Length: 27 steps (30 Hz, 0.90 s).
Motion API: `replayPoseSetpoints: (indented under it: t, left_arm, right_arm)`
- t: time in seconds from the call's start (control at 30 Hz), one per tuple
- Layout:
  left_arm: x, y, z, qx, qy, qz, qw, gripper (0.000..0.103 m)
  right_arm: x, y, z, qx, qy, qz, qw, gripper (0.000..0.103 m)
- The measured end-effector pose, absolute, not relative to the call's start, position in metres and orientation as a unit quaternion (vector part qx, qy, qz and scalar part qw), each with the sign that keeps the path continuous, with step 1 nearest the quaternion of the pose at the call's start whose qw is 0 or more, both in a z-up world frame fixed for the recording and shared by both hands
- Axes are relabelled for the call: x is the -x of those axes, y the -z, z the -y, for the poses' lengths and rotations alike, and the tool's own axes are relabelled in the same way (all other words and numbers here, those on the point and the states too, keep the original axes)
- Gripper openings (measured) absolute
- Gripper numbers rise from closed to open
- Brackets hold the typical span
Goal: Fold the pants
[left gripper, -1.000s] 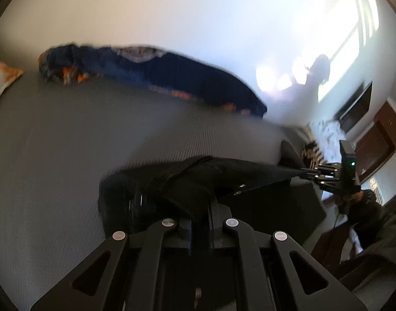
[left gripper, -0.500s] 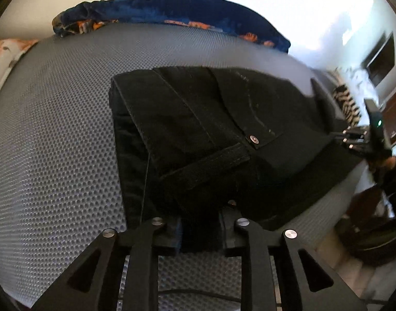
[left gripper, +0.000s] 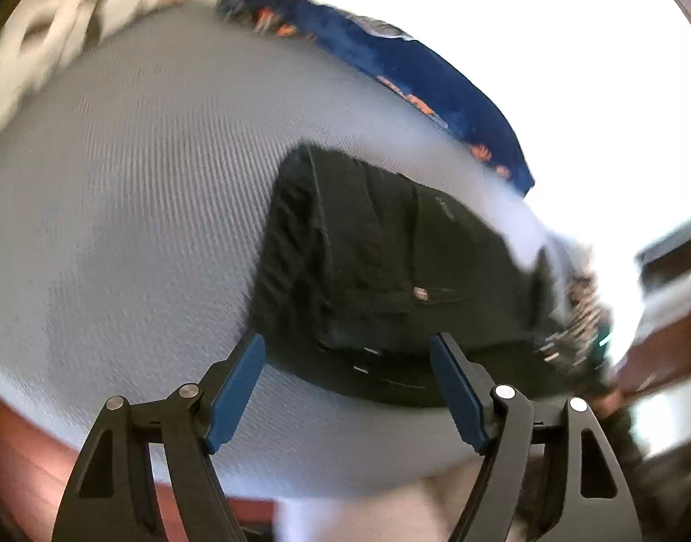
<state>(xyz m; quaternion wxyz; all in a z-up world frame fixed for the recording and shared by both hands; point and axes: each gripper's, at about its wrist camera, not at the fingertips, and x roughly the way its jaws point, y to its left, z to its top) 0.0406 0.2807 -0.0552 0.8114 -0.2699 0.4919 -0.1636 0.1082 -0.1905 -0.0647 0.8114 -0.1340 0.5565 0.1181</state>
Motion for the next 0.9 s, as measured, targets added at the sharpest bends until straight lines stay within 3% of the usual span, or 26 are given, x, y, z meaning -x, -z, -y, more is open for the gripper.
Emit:
replayPoseSetpoints:
  t: [0.13,0.2,0.47,0.53,0.6,0.8,0.9]
  left_arm:
    - [-0.046,0.072,-0.264,0.343,0.154,-0.504,0.777,0.062]
    - [-0.053,0.081,-0.259,0.355,0.142,-0.516,0.766,0.048]
    - [-0.072,0.093,-0.264,0.404,0.106,-0.515,0.748,0.045]
    - [-0.076,0.091,-0.265,0.392,0.102,-0.515,0.756,0.027]
    - [-0.086,0.084,-0.262,0.371,0.104,-0.518,0.764,0.021]
    - [-0.098,0.038,-0.264,0.295,0.13,-0.501,0.803,0.02]
    - [-0.103,0.041,-0.262,0.236,0.127,-0.528,0.806,0.02]
  right_arm:
    - [-0.107,0.064,0.191,0.135,-0.12,-0.554,0.813,0.009]
    - [-0.107,0.064,0.191,0.134,-0.12,-0.554,0.813,0.009]
    - [-0.107,0.064,0.193,0.13,-0.122,-0.55,0.816,0.009]
    - [-0.107,0.065,0.194,0.129,-0.122,-0.549,0.817,0.009]
    - [-0.106,0.064,0.195,0.124,-0.12,-0.548,0.819,0.009]
    - [-0.088,0.042,0.185,0.134,-0.127,-0.537,0.823,0.009]
    - [-0.07,0.038,0.175,0.136,-0.138,-0.541,0.818,0.009]
